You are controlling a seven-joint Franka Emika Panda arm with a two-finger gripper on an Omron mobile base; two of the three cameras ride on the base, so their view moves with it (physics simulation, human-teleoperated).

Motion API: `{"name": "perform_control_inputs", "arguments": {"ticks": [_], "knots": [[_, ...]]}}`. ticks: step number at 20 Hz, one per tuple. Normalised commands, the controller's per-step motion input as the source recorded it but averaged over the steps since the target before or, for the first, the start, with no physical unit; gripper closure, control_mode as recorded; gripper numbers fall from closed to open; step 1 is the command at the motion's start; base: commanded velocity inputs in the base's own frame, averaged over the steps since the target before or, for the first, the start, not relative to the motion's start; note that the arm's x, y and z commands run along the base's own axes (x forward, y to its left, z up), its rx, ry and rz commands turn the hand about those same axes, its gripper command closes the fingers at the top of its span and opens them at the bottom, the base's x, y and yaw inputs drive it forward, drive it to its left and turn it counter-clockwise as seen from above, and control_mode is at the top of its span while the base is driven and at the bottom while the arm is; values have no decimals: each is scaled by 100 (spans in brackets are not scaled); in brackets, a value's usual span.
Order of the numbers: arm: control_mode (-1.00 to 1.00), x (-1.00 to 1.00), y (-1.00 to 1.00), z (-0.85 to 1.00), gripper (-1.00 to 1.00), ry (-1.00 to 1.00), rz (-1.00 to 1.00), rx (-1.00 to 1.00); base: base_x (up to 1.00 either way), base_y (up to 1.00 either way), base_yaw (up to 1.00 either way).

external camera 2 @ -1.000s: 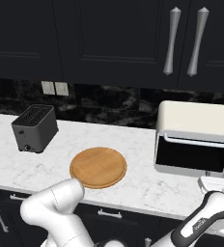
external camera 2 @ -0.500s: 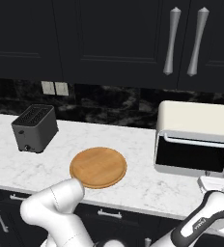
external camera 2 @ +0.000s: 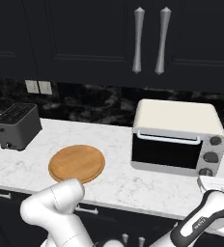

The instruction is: Pick up the kebab skewer and baguette bread, and place them inside the toaster oven. Close the toaster oven door and start by setting the timer.

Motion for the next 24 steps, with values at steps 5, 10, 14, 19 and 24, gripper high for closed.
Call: {"name": "perform_control_inputs", "arguments": {"ticks": [5, 10, 14, 19, 24], "knots": [[100, 0, 0, 0, -100, 0, 0, 0, 2, -35, 0], [100, 0, 0, 0, -100, 0, 0, 0, 8, -43, 0], [100, 0, 0, 0, -100, 0, 0, 0, 11, -32, 0], [100, 0, 0, 0, -100, 0, 0, 0, 13, -25, -2], [100, 0, 0, 0, -100, 0, 0, 0, 4, -42, -4]]}}
